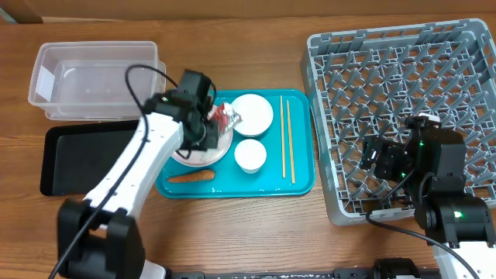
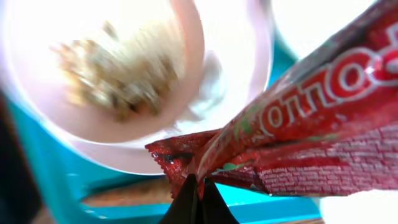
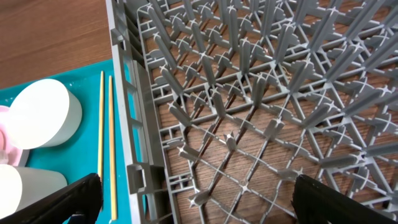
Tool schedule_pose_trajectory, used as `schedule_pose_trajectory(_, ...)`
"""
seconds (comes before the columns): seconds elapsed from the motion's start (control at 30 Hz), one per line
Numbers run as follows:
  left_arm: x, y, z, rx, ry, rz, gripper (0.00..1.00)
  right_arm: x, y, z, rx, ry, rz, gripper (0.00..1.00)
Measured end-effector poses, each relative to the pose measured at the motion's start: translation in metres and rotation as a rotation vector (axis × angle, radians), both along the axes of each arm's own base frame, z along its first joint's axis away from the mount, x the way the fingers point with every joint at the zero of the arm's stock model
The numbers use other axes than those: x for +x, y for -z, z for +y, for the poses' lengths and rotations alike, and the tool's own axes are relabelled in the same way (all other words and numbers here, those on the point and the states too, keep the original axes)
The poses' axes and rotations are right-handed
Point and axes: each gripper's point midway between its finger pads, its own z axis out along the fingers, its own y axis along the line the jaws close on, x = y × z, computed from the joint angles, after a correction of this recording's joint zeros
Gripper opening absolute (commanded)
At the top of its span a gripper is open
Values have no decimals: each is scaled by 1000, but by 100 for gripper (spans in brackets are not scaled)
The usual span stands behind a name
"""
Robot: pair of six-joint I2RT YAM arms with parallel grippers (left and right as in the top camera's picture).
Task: Sort waste into correct bins and load items into the dishwasher
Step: 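Carry the red wrapper with the left gripper into the clear bin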
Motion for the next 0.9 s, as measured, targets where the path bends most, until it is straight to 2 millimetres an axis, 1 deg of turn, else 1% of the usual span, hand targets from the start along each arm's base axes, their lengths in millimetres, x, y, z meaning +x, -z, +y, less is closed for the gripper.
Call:
schedule_pose_trajectory(0.07,21,-35,7,-7,-30,-107,4,0,0,0,-1,1,0,100)
schedule_pose_trajectory(0.1,33,-57,15,-9,-56,-177,4,0,0,0,-1,1,0,100)
schedule_pose_trajectory(0.13,45,-79,27,-1,-92,-255,4,0,0,0,-1,1,0,100)
schedule_pose_trajectory(0.17,54,-91,37,12,-123,-306,4,0,0,0,-1,1,0,100)
schedule_pose_trajectory(0.2,59,-96,43,19,-139,-330,4,0,0,0,-2,1,1,100)
schedule_pose_trajectory(0.23,68,-102,56,34,-176,-373,4,0,0,-1,-4,3,0,100)
schedule_pose_trajectory(0.33,91,-111,94,64,-276,-457,4,0,0,-1,-6,5,0,100)
schedule_pose_trajectory(0.37,95,-112,105,73,-304,-474,4,0,0,-1,-6,5,0,100)
schedule_pose_trajectory(0.4,103,-113,126,84,-358,-500,4,0,0,-1,-7,5,0,100)
schedule_pose_trajectory(0.47,110,-111,149,99,-415,-516,4,0,0,-1,-6,5,0,100)
schedule_pose_trajectory(0.5,116,-106,162,104,-447,-521,4,0,0,-1,-6,6,-1,100)
schedule_pose_trajectory(0.53,118,-101,169,112,-462,-514,4,0,0,-1,-6,6,0,100)
schedule_pose_trajectory(0.57,121,-94,177,117,-480,-508,8,0,0,-1,-6,6,0,100)
schedule_pose_trajectory(0.6,125,-89,183,121,-492,-508,17,0,0,-1,-6,5,-1,100)
schedule_pose_trajectory(0.63,129,-82,187,123,-503,-504,26,0,0,-1,-7,5,0,100)
schedule_pose_trajectory(0.67,135,-74,192,123,-514,-498,28,0,0,-1,-6,5,-1,100)
schedule_pose_trajectory(0.7,137,-67,194,123,-520,-488,35,0,0,-1,-6,6,-1,100)
schedule_pose_trajectory(0.77,139,-56,196,122,-531,-471,44,0,0,-1,-6,6,0,100)
schedule_pose_trajectory(0.83,138,-55,192,103,-523,-459,51,0,0,-1,-6,5,0,100)
schedule_pose_trajectory(0.9,129,-50,181,59,-498,-405,52,0,0,-1,-6,6,1,100)
